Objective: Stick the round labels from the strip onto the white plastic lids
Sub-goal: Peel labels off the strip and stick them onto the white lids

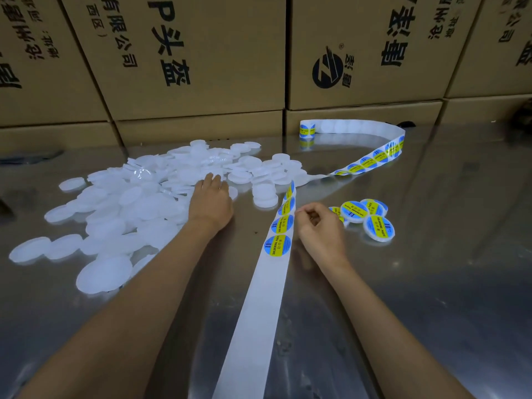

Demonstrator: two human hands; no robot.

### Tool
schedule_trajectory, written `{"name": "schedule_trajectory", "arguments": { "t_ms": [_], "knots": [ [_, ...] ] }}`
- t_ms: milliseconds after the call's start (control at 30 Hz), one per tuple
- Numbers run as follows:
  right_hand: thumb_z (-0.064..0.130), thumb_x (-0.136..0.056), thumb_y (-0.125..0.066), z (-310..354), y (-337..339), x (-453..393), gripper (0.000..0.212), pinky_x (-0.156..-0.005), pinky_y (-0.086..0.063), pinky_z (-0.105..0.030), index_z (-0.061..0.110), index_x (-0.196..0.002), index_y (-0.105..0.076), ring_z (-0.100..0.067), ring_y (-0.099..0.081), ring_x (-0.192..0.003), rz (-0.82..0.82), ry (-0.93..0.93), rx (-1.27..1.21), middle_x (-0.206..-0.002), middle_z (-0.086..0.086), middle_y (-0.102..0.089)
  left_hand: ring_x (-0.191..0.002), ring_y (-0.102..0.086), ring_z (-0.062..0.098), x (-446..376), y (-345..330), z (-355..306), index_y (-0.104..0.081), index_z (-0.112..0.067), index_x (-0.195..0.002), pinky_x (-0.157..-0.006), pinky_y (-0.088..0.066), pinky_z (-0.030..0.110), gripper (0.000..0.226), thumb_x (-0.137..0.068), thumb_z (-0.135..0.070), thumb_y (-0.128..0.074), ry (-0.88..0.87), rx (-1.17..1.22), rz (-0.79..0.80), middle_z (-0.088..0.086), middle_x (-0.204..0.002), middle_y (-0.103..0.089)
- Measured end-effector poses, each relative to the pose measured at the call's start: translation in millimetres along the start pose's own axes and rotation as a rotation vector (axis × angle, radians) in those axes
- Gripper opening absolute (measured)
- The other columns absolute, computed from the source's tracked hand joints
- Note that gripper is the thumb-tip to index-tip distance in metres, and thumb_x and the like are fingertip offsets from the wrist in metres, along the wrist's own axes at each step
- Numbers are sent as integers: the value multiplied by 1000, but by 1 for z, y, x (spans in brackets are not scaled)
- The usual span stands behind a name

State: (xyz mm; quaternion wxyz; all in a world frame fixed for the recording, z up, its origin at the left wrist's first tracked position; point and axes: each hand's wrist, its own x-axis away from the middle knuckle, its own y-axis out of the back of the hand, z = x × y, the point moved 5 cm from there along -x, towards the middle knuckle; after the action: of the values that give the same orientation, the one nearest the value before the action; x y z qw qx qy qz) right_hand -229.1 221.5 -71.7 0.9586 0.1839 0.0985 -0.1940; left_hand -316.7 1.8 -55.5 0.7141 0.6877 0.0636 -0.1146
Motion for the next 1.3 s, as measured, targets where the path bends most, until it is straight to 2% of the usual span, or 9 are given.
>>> {"name": "schedule_trajectory", "arguments": {
  "t_ms": [100,233,333,433,500,700,867,1000,1300],
  "knots": [
    [17,-90,-56,0,0,-2,13,-67,-41,-24,11,-83,-66,-10,-55,-73,-9,-7,8,-75,5,-63,-152,-17,29,-2,-6,3,-48,-4,-144,-124,-12,39,45,-102,-16,-40,-39,22,41,14,-161,-30],
    [10,-90,-57,14,2,1,12,-75,-42,-31,6,-82,-65,-18,-54,-80,-46,154,91,-79,0,-62,-123,-51,32,9,-2,-1,-56,-4,-126,-101,-42,38,31,-101,-22,-51,-59,334,45,17,-131,-55],
    [4,-86,-60,30,2,7,5,-77,-34,-24,7,-85,-65,-17,-50,-87,-43,356,164,-89,0,-64,-102,-55,28,17,-1,-8,-54,-10,-115,-82,-42,34,26,-102,-32,-50,-62,369,91,15,-118,-59],
    [4,-83,-62,34,-1,13,17,-83,-35,-20,11,-97,-67,-14,-51,-97,99,445,213,-101,3,-66,-101,-57,30,23,4,-14,-56,-12,-108,-79,-43,34,13,-102,-22,-51,-59,378,87,18,-117,-62],
    [9,-83,-65,28,-5,19,25,-91,-39,-26,15,-108,-67,-16,-52,-104,235,447,290,-108,5,-65,-103,-55,26,26,6,-16,-57,-16,-108,-81,-43,33,10,-98,-18,-57,-37,463,102,16,-120,-59],
    [15,-88,-66,14,-9,28,30,-103,-39,-35,16,-117,-63,-16,-53,-114,426,358,356,-119,2,-61,-116,-54,26,47,14,-20,-53,-18,-132,-88,-39,26,47,-89,-18,-73,51,712,33,8,-132,-52],
    [13,-86,-72,15,-8,25,28,-100,-38,-23,10,-114,-68,-16,-53,-115,449,337,335,-119,0,-62,-94,-58,19,66,17,-15,-66,-11,-118,-78,-43,25,32,-88,-20,-75,227,921,-36,3,-106,-64],
    [11,-82,-75,13,-5,23,25,-101,-42,-29,10,-107,-71,-16,-55,-114,469,280,298,-116,1,-63,-80,-73,14,79,18,-34,-57,-13,-111,-58,-54,19,13,-99,-15,-61,274,1446,17,5,-97,-71],
    [5,-79,-74,14,-8,25,17,-92,-43,-25,11,-95,-71,-18,-54,-106,451,257,262,-107,-3,-62,-85,-74,22,86,12,-62,-48,-17,-111,-85,-58,32,10,-108,-18,-39,103,1458,83,13,-94,-73]
  ]
}}
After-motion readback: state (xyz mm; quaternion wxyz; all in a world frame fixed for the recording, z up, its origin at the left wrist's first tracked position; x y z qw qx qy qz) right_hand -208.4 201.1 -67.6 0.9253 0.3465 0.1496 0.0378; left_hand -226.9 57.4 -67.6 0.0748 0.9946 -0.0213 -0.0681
